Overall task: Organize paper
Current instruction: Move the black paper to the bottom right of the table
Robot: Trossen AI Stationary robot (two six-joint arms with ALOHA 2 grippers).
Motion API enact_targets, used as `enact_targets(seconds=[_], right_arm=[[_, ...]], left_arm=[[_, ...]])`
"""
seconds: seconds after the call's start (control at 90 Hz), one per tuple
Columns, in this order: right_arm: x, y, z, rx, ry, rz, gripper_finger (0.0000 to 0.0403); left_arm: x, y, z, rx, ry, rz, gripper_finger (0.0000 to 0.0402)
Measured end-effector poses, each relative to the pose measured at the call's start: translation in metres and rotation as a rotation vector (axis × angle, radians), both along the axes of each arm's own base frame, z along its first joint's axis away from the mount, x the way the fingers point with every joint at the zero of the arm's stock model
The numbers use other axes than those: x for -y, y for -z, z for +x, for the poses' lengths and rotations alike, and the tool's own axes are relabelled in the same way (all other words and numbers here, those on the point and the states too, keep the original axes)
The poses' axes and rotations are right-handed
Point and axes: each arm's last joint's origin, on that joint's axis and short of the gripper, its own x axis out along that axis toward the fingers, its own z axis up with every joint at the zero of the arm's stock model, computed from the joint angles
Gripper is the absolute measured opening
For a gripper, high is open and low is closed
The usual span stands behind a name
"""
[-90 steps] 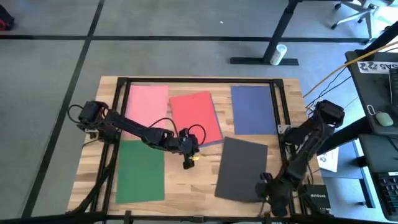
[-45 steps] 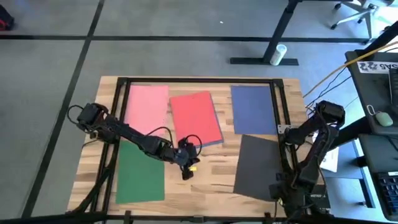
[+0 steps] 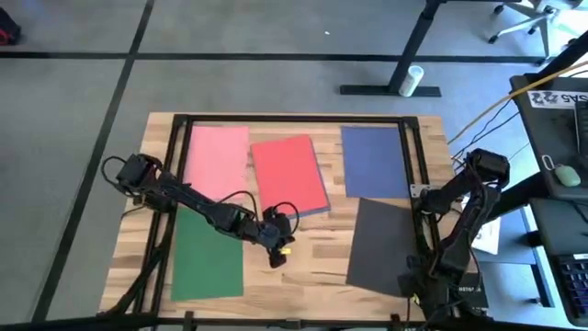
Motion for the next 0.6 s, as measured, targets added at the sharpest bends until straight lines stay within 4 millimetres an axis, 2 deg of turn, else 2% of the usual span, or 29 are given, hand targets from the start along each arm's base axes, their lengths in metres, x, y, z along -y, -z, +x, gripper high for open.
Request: enact_targets(seconds=[0.3,0.389,0.489,0.6], right_arm=[[-0.006,-0.003,0.001,-0.075,0.098,0.06,0.0122],[-0.007,-0.003,0.001,-0.064,0.099,0.078,0.014],[-0.004,-0.003,0.009,0.026,0.129,0.05,0.0124],[0.008,0.0,0.024,0.168,0.155,-0.058,0.0059]], left_arm=[[0.001,0.0,0.0,0.0,-0.002,-0.006,0.0],[0.001,0.0,0.0,0.001,-0.001,-0.006,0.0],[0.001,0.0,0.0,0.001,-0.002,-0.006,0.0],[0.001,0.0,0.0,0.001,-0.002,-0.007,0.0]])
